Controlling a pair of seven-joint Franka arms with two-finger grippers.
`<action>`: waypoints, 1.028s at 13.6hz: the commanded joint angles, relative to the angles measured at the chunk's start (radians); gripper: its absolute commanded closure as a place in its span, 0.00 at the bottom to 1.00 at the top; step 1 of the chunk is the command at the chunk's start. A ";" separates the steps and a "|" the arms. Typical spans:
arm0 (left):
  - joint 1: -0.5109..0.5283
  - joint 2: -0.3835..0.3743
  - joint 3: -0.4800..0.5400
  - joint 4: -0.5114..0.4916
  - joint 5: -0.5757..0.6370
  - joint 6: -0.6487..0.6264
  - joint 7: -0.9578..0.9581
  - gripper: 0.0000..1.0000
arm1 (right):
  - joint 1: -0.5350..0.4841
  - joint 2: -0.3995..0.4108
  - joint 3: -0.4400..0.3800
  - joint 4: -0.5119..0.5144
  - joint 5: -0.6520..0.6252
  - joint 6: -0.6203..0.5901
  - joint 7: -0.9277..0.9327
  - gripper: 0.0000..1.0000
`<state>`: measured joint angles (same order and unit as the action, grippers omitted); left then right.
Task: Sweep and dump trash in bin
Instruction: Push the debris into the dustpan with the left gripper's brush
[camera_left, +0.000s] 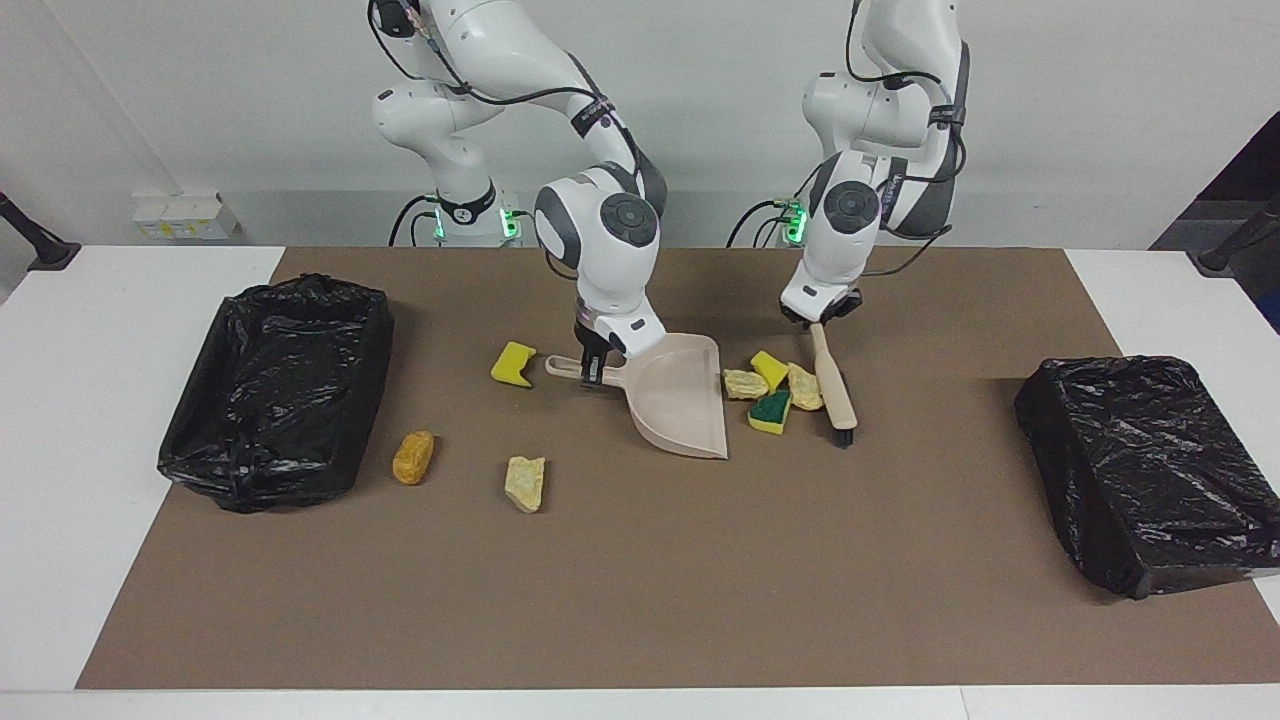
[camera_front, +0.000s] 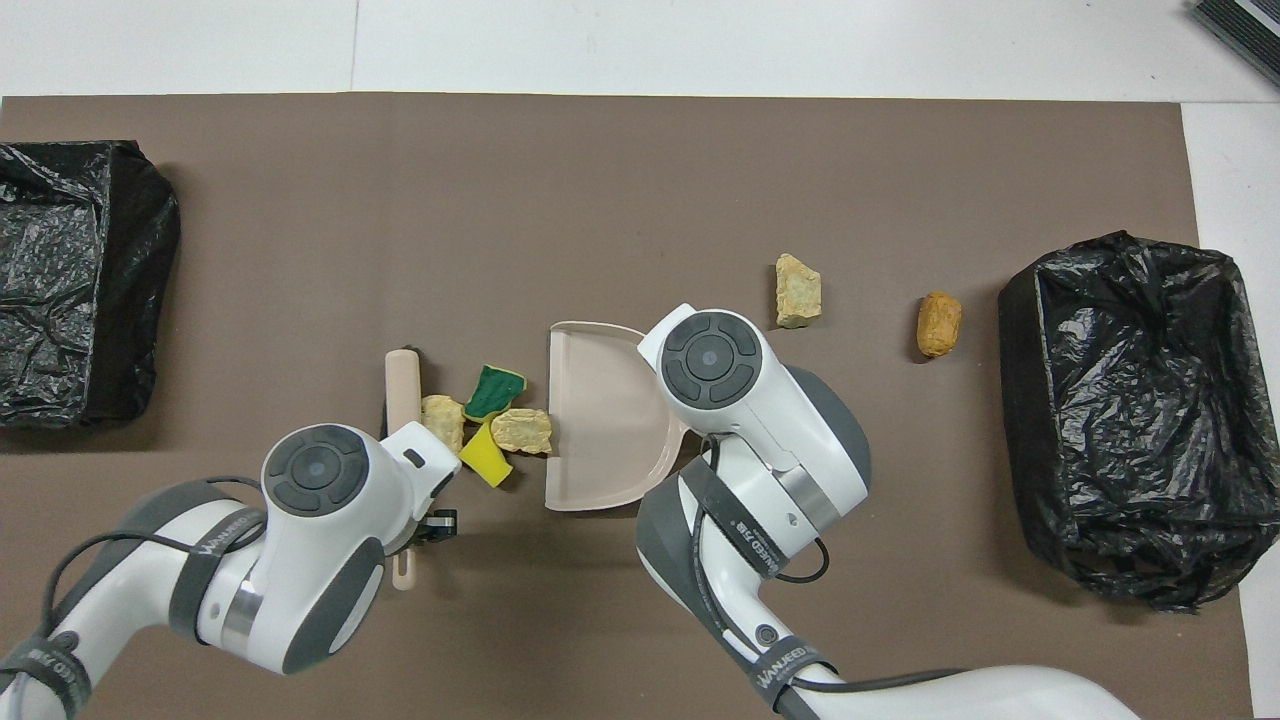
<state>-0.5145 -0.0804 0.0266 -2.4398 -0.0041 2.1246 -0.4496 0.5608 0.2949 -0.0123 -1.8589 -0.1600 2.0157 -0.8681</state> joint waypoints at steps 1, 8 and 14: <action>-0.114 0.073 0.013 0.057 -0.092 0.027 0.008 1.00 | -0.004 -0.019 0.003 -0.023 -0.023 0.012 0.032 1.00; -0.274 0.126 0.015 0.215 -0.198 0.028 -0.038 1.00 | -0.004 -0.019 0.003 -0.022 -0.020 0.012 0.032 1.00; -0.262 0.079 0.027 0.234 -0.183 -0.084 -0.172 1.00 | -0.004 -0.017 0.003 -0.022 -0.018 0.012 0.032 1.00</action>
<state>-0.7678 0.0151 0.0417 -2.2233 -0.1831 2.0826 -0.5738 0.5607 0.2949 -0.0126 -1.8591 -0.1600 2.0157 -0.8678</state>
